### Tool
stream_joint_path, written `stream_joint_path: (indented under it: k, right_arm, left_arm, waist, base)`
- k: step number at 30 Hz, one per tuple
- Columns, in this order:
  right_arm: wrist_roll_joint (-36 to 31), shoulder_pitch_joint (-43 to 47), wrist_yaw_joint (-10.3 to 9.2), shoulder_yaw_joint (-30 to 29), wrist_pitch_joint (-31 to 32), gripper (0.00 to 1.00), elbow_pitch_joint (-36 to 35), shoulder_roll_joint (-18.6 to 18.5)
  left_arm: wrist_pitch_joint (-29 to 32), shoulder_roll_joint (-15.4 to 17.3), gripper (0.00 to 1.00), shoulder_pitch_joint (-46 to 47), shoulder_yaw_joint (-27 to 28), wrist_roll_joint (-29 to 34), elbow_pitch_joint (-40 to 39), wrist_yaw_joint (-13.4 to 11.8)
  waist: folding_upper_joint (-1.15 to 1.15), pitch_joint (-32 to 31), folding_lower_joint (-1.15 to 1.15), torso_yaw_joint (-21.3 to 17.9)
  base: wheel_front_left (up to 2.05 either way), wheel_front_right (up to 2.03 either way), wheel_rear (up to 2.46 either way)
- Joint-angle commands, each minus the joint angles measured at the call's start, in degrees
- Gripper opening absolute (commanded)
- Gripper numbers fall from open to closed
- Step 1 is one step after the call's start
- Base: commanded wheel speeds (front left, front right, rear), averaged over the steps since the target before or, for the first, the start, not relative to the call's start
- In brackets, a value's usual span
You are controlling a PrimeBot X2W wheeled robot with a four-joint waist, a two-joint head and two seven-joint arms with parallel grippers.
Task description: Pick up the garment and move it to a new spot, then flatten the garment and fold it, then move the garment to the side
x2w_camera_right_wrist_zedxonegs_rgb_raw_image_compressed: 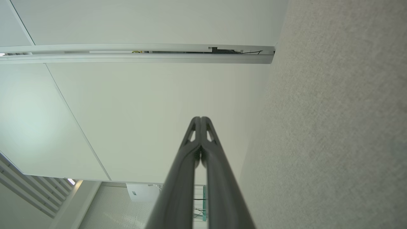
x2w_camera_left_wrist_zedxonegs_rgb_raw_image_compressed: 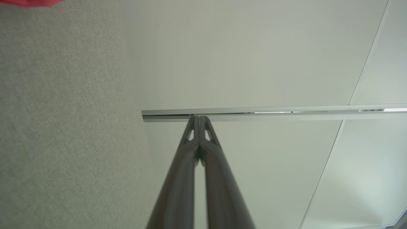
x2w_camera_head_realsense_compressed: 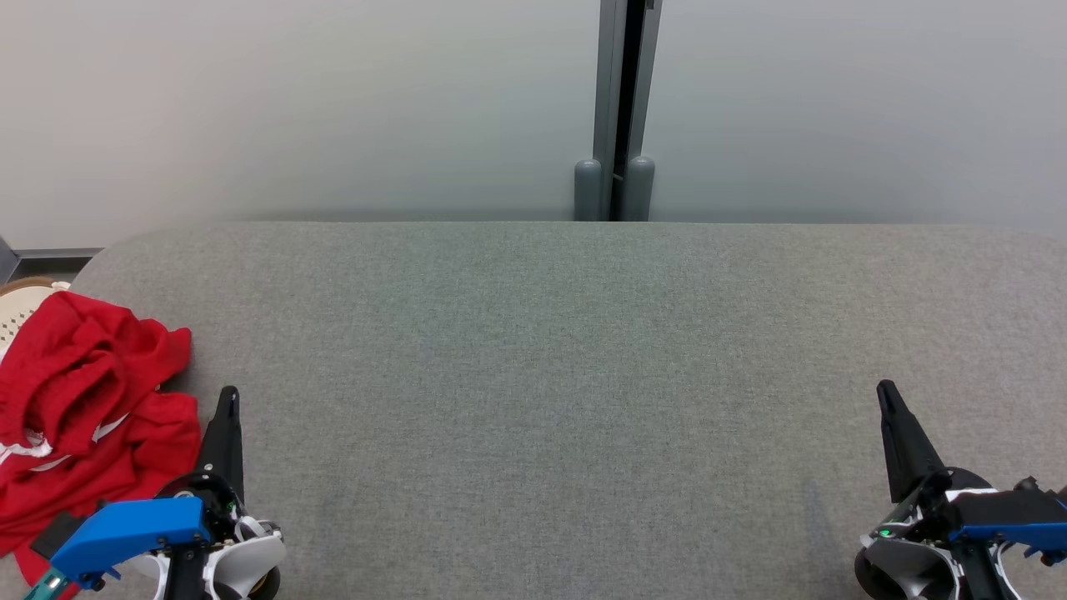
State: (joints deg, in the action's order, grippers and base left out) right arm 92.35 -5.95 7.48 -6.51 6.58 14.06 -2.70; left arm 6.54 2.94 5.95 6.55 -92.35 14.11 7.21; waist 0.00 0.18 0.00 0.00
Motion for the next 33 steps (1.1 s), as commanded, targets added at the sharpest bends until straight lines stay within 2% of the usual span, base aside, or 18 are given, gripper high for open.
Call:
stream_joint_path:
  k: [1, 33]
  right_arm:
    - [0.2, -0.5, 0.02, -0.1, 0.1, 0.00, -0.2, -0.3]
    - [0.2, -0.5, 0.02, -0.1, 0.1, 0.00, -0.2, -0.3]
  left_arm:
    - [0.2, -0.1, 0.00, 0.5, 0.1, -0.1, -0.3, 0.5]
    - [0.2, -0.1, 0.00, 0.5, 0.1, -0.1, -0.3, 0.5]
  waist:
    - [0.00, 0.0, 0.00, 0.0]
    - [0.00, 0.0, 0.00, 0.0]
  base:
    - [0.00, 0.00, 0.00]
    - [0.00, 0.00, 0.00]
